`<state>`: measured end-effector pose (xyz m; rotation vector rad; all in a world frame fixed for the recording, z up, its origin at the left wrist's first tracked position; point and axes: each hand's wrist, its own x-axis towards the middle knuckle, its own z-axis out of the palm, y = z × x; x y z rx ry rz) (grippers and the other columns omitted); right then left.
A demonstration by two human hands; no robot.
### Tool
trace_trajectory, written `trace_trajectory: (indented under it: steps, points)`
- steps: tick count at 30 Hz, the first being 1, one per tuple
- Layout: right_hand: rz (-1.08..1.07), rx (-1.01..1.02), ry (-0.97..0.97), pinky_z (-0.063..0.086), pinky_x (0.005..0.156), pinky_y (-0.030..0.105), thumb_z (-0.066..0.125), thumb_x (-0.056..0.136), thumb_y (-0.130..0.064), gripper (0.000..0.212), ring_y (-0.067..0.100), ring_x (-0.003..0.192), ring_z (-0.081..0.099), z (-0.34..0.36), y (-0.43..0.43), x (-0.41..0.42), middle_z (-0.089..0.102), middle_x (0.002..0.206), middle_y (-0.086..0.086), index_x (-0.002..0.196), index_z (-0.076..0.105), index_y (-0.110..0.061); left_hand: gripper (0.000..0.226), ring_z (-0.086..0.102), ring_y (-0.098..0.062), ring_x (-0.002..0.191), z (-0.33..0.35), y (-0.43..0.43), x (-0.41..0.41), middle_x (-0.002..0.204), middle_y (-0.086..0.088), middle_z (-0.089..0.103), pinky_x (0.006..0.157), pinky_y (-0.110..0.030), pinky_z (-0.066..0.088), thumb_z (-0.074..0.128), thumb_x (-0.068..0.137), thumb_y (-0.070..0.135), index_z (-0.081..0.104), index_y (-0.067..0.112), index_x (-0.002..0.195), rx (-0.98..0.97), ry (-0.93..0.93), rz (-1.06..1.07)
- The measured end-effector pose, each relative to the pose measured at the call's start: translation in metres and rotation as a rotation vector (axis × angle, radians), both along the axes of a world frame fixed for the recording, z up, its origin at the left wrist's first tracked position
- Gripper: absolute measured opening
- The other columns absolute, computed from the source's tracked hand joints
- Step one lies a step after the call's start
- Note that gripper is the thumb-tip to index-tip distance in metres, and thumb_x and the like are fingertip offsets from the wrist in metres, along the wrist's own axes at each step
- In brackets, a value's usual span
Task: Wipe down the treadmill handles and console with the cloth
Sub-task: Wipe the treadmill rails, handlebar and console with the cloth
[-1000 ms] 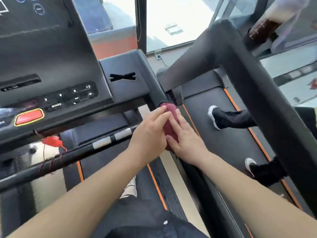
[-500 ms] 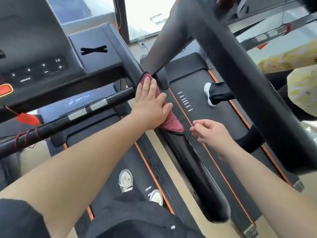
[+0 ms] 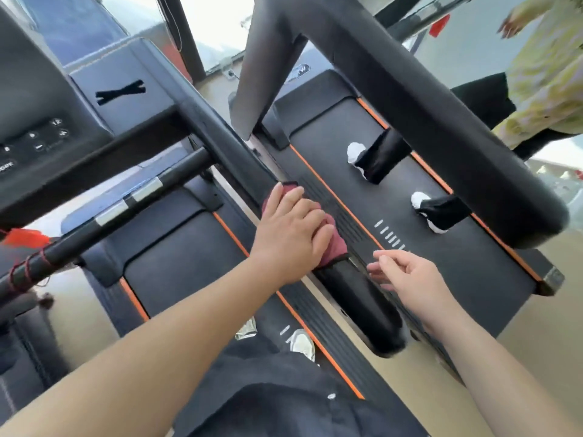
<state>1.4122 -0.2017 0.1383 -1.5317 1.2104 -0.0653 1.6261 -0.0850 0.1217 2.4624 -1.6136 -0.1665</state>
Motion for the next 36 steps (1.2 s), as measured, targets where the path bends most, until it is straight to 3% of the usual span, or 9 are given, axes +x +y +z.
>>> trace_trajectory:
  steps: [3,8,15,19,22,24,29,33,36]
  points:
    - [-0.019,-0.018,-0.002,0.057,0.093,0.040,0.055,0.102,-0.020,0.020,0.005,0.091,0.073,0.002,0.004,-0.016,0.078,0.094,-0.011,0.112,0.072,-0.025,0.044,0.055,-0.023,0.124,0.005,0.002,0.006,0.107,0.009,0.070,0.126,-0.044,0.012,0.035,0.103,0.052,0.075,0.034,0.109,-0.020,-0.034,-0.166]
    - [-0.040,-0.042,-0.044,0.056,0.093,0.039,0.056,0.102,-0.024,0.020,0.005,0.093,0.073,0.003,0.002,-0.036,0.078,0.097,-0.011,0.113,0.071,-0.028,0.057,0.060,-0.027,0.094,0.017,-0.023,-0.013,0.088,0.002,0.072,0.112,-0.044,0.032,0.029,0.099,0.049,0.079,0.025,0.088,0.138,-0.154,0.015]
    - [-0.116,-0.051,-0.079,0.057,0.090,0.034,0.057,0.101,-0.022,0.018,0.003,0.090,0.072,0.003,0.005,-0.053,0.078,0.095,-0.007,0.110,0.073,-0.023,0.050,0.061,-0.024,0.086,0.009,-0.009,-0.105,0.085,0.007,0.068,0.087,-0.039,0.043,0.035,0.101,0.061,0.073,0.029,0.098,0.052,0.044,-0.435]
    - [-0.106,-0.049,-0.077,0.056,0.095,0.033,0.057,0.101,-0.024,0.020,-0.001,0.090,0.070,0.008,0.008,-0.067,0.077,0.095,-0.010,0.113,0.073,-0.023,0.064,0.063,-0.025,0.090,0.017,-0.038,-0.088,0.087,0.003,0.073,0.085,-0.038,0.043,0.022,0.098,0.060,0.075,0.026,0.088,0.230,-0.130,-0.288]
    - [-0.140,-0.057,-0.086,0.055,0.096,0.035,0.057,0.101,-0.025,0.020,0.000,0.090,0.070,0.012,0.009,-0.075,0.077,0.095,-0.011,0.114,0.073,-0.023,0.042,0.054,-0.030,0.075,0.009,-0.019,-0.139,0.076,-0.004,0.067,0.085,-0.043,0.041,0.043,0.099,0.040,0.069,0.020,0.073,0.051,-0.094,-0.215]
    - [-0.156,-0.049,-0.085,0.056,0.096,0.039,0.056,0.101,-0.023,0.020,0.003,0.089,0.072,0.011,0.010,-0.077,0.077,0.094,-0.009,0.112,0.073,-0.022,0.035,0.052,-0.030,0.077,-0.003,-0.004,-0.163,0.078,-0.002,0.064,0.088,-0.045,0.042,0.049,0.100,0.041,0.068,0.018,0.080,-0.106,-0.013,-0.334]
    - [-0.102,-0.101,-0.070,0.055,0.097,0.038,0.056,0.101,-0.028,0.019,0.001,0.092,0.071,0.013,0.016,-0.068,0.077,0.094,-0.013,0.109,0.074,-0.027,0.053,0.058,-0.022,0.095,0.002,-0.009,-0.105,0.105,0.009,0.069,0.087,-0.038,0.042,0.037,0.100,0.068,0.067,0.030,0.121,-0.001,-0.001,-0.729]
    - [-0.079,-0.111,-0.127,0.053,0.101,0.036,0.058,0.101,-0.030,0.021,-0.001,0.100,0.069,0.017,0.020,-0.052,0.076,0.102,-0.014,0.115,0.073,-0.025,0.045,0.062,-0.026,0.090,0.001,-0.004,-0.078,0.085,0.004,0.069,0.103,-0.039,0.040,0.045,0.102,0.055,0.076,0.025,0.092,-0.131,-0.039,-0.285]
    - [-0.051,-0.126,-0.171,0.052,0.101,0.032,0.058,0.101,-0.029,0.021,0.000,0.104,0.068,0.021,0.024,-0.036,0.075,0.106,-0.011,0.116,0.073,-0.022,0.032,0.056,-0.030,0.113,-0.003,0.010,-0.126,0.103,0.000,0.070,0.120,-0.049,0.025,0.049,0.101,0.042,0.074,0.021,0.101,-0.205,0.024,-0.143]
